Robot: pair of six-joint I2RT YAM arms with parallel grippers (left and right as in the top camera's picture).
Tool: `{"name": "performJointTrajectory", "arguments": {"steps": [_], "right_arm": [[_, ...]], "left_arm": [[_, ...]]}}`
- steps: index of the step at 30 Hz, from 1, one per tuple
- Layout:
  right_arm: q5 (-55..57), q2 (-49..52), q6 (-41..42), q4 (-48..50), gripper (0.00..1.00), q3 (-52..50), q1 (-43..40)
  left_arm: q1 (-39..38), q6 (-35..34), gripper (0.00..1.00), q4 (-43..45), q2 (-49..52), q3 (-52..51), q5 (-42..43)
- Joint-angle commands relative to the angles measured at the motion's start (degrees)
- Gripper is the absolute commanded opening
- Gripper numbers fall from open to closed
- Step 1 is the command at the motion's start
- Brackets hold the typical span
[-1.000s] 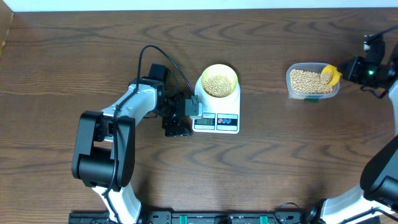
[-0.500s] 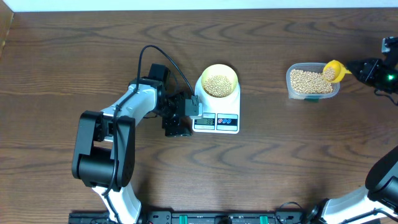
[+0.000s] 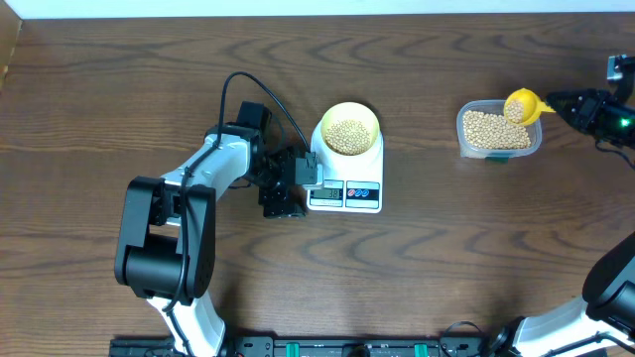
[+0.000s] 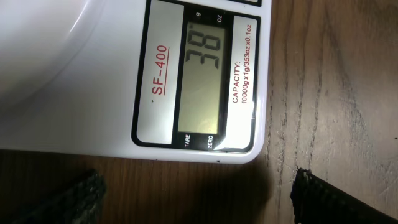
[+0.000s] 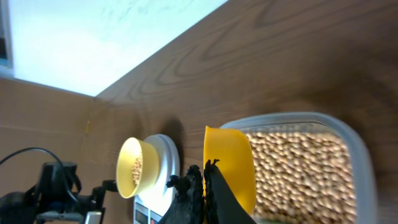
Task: Scoop item into bowl and weigh 50g on scale
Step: 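Scoop soybeans and lift the scoop out of the tub with the right gripper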
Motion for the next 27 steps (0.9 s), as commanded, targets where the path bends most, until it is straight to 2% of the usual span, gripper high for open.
{"name": "performJointTrajectory", "arguments": {"steps": [1, 18, 27], "right_arm": [[-3.3, -0.9, 1.5, 0.5, 0.01, -0.3, 2.1], [-3.3, -0.9, 10.0, 9.9, 0.01, -0.3, 20.6], [-1.0, -0.9, 10.3, 12.7, 0.01, -0.3, 29.7]], "left_arm": [[-0.1, 1.0, 0.98, 0.0, 0.3, -0.6, 0.7], [-0.1, 1.0, 0.98, 0.0, 0.3, -0.6, 0.7], [-0.1, 1.0, 0.98, 0.0, 0.3, -0.6, 0.7]]}}
